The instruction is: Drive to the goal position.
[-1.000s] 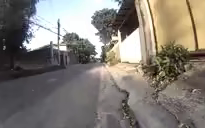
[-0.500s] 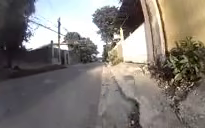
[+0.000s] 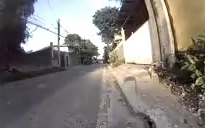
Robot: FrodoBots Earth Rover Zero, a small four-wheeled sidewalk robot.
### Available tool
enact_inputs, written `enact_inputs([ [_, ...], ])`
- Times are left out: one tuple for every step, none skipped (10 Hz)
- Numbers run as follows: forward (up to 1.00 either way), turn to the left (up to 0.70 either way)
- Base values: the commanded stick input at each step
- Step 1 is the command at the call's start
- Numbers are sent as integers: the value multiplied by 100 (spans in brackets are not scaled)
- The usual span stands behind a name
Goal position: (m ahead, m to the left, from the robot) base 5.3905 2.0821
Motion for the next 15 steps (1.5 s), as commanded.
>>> enact_inputs([
  [79, 0],
  [78, 0],
  [75, 0],
  [69, 0],
  [65, 0],
  [65, 0],
  [65, 0],
  [65, 0],
  [65, 0],
  [65, 0],
  [65, 0],
  [65, 0],
  [65, 0],
  [65, 0],
  [65, 0],
])
